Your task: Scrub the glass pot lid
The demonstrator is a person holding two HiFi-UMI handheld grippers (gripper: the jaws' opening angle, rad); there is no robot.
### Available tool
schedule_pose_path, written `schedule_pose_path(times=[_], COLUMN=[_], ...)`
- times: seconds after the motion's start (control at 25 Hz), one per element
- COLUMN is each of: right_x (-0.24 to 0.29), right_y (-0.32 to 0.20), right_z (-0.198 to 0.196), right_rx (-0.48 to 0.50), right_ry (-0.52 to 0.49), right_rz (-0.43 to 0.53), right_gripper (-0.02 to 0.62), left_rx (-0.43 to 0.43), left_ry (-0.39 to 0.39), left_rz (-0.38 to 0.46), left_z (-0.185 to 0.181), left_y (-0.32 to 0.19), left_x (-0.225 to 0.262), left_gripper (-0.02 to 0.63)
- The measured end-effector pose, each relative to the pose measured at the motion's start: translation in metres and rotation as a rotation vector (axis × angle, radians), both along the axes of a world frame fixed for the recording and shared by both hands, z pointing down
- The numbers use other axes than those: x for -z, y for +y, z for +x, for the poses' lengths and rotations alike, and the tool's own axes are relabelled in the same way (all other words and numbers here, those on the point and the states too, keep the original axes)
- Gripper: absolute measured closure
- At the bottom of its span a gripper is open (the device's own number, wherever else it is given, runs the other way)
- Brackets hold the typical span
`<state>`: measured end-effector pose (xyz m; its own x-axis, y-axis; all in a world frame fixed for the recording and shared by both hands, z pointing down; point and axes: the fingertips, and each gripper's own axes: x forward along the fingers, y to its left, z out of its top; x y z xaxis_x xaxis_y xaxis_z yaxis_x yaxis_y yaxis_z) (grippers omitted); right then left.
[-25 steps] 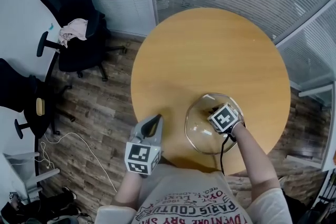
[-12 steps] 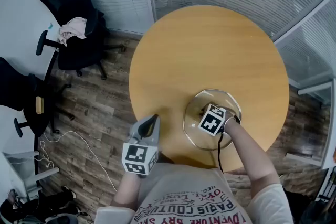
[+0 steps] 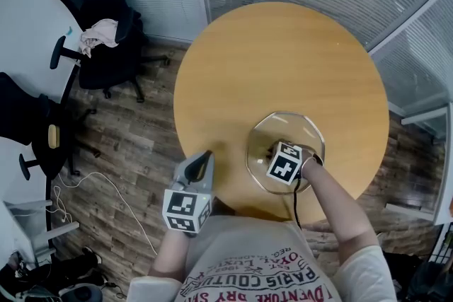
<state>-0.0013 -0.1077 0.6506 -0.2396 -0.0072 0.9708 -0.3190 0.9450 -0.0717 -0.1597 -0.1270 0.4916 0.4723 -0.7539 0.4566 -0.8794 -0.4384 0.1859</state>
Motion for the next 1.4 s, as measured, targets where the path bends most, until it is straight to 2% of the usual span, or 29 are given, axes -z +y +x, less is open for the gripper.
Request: schedule_pose_path(times=[0.44, 0.92, 1.12, 1.4], right_x=[-0.002, -0.011, -0.009, 0.022], right_y=[0.055, 0.125, 0.149, 0.153], right_z=[0.006, 0.01, 0.021, 0.067], right_rx=[0.024, 0.02, -0.024, -0.112], right_ry=[-0.046, -0.102, -0.136, -0.214], right_rz=[-0.003, -0.095, -0.16, -0.093], right_gripper=[0.531, 0.531, 0.531, 0.531], left_rx=[-0.015, 0.01, 0.022, 0.032], left_ry=[-0.003, -0.015, -0.015, -0.003], left_rz=[0.009, 0.003, 0.014, 0.047], left_z=[0.027, 0.047, 0.06, 0.1], left_y=[0.037, 0.083, 0.097, 0.116], left_x=[0.002, 0.001, 0.004, 0.014], left_gripper=[0.598, 0.598, 0.598, 0.598])
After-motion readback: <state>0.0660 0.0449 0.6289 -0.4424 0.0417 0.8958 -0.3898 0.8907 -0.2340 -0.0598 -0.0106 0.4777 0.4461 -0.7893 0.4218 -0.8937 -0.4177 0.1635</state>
